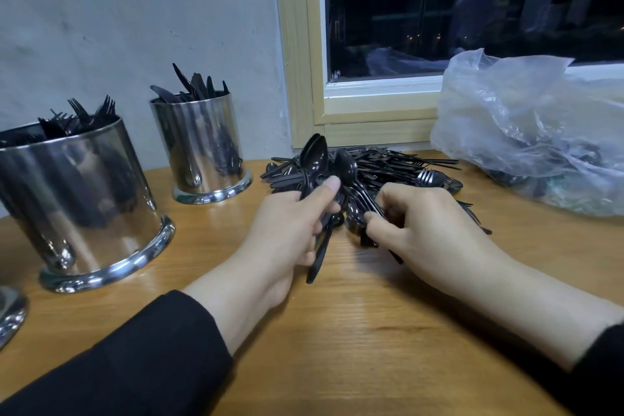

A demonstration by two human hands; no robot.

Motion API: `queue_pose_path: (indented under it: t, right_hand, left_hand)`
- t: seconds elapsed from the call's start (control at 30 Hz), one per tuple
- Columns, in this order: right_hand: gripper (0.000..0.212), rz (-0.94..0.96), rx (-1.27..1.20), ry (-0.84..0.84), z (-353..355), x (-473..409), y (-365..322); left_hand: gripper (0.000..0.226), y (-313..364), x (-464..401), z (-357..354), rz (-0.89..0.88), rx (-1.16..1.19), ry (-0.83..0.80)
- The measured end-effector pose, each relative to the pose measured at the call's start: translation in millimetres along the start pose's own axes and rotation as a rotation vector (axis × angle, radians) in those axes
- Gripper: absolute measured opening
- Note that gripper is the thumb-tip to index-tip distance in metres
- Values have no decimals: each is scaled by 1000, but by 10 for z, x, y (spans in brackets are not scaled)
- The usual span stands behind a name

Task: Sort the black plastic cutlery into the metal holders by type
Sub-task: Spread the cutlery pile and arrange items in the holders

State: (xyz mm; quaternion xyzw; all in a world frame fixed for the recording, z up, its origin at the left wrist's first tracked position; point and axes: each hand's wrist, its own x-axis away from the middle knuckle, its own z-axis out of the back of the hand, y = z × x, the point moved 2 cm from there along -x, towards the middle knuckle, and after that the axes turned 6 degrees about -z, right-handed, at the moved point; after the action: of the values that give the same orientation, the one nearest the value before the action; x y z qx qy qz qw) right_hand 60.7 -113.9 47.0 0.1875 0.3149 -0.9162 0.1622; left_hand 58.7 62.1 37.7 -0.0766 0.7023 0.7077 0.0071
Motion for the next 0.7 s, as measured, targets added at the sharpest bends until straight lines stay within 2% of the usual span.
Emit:
queue_pose_path:
  t: [0.07,0.13,0.23,0.4,0.5,0.53,0.6,0.7]
  right_hand:
    - [30,66,54,21,-52,13,-16]
    - [25,153,86,18,-105,27,-40]
    - [22,222,76,-19,-138,40,-70]
    - [31,157,6,31,-33,-25,8]
    - [25,109,192,10,-77,-132,196]
    - [31,86,248,-27,-109,-155,240]
    - [43,58,307,-74,-161,-194,270]
    - [44,79,375,-59,-205,-228,211]
  left_hand:
    - [44,-21,45,-85,-8,47,-50]
    - [26,-30,90,-163,-21,99,-102]
    - [18,-25,108,-205,-33,145,-94]
    - [27,63,50,-73,-103,40,111]
    - [33,147,32,35,-175,-84,207]
    - [36,163,24,63,-194,-121,237]
    - [39,167,4,103,-226,-184,274]
    - [38,157,6,88,-231,-129,232]
